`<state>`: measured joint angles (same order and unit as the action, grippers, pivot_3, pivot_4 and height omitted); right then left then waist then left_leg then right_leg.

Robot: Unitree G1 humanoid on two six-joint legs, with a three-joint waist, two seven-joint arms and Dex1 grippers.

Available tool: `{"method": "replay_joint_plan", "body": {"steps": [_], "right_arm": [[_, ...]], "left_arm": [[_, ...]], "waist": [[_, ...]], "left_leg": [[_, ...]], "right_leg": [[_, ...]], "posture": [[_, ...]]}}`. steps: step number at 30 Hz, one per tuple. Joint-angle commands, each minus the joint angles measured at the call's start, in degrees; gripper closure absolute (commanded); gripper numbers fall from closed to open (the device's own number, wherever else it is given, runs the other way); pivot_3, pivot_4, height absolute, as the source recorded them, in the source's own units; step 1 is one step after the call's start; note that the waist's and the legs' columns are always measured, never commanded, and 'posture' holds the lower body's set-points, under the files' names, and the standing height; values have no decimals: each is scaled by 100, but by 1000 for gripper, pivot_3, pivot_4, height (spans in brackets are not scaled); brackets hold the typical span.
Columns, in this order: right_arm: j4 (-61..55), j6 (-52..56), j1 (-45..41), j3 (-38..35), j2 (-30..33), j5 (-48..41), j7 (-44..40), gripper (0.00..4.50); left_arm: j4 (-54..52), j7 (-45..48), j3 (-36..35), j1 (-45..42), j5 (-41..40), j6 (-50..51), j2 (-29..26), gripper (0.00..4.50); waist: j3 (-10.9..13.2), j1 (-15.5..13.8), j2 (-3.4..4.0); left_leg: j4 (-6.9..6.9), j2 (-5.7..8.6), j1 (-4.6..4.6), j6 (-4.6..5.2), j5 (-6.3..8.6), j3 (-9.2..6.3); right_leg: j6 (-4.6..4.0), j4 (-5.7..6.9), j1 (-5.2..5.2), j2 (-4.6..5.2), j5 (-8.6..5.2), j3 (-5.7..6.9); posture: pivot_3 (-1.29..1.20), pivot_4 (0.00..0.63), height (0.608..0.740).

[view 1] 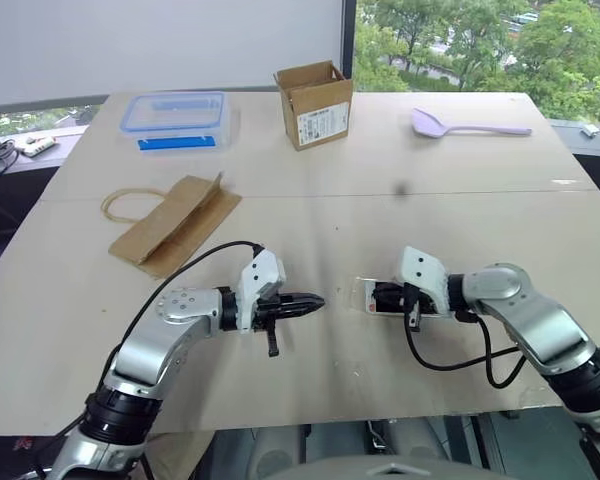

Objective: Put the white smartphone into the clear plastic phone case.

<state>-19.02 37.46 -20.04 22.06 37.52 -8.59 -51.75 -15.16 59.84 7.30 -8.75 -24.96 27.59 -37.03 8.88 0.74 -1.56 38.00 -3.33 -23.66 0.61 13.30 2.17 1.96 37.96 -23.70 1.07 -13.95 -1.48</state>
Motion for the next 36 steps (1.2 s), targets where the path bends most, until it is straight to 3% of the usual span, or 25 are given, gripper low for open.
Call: {"method": "replay_joint_plan", "body": {"steps": [1,11,13,16,23,29,36], "right_arm": [[509,479,274,449,86,238,12,4477],[717,699,403,664,82,267,-59,4477],[667,713,484,424,-41,96,31,4477],[135,544,707,-512,-382,-534,223,4477],[-1524,857,1083,-2085,-341,-1266,732,4477],[-2233,1372,1573,-2806,277,-1310,1058,4477],[-2182,1452,2267,-2884,886,-868,1446,4477]], "left_arm": [[-87,29,-53,29,-51,-105,10,4500],[155,99,25,44,67,-333,77,4500],[168,104,39,56,82,-364,89,4500],[81,64,55,25,72,-310,108,4500],[-23,-29,121,-60,69,-212,193,4500],[-68,-200,257,-358,114,-28,325,4500],[-19,-385,398,-564,235,93,409,4500]], "waist": [[-6,-3,-3],[-89,-16,-28],[-102,-17,-32],[-111,-18,-46],[-24,-26,25],[-10,-36,24],[-4,9,18]], "left_leg": [[0,0,1,0,0,0],[0,-1,6,0,0,0],[-1,-1,6,-1,1,-1],[-3,-1,7,-1,1,-5],[-8,10,-17,1,1,-15],[-27,10,-15,1,1,-2],[-39,11,-12,1,1,9]], "right_leg": [[0,0,0,0,0,0],[-2,-5,2,9,-1,2],[-2,-6,2,13,-2,3],[-2,-6,2,16,-2,3],[-2,-8,-13,32,1,0],[1,-11,-14,16,-2,6],[5,-24,-14,14,-3,-4]], "posture": [[0,150,740],[0,150,740],[0,150,740],[0,150,740],[0,150,740],[0,150,740],[0,150,740]]}}
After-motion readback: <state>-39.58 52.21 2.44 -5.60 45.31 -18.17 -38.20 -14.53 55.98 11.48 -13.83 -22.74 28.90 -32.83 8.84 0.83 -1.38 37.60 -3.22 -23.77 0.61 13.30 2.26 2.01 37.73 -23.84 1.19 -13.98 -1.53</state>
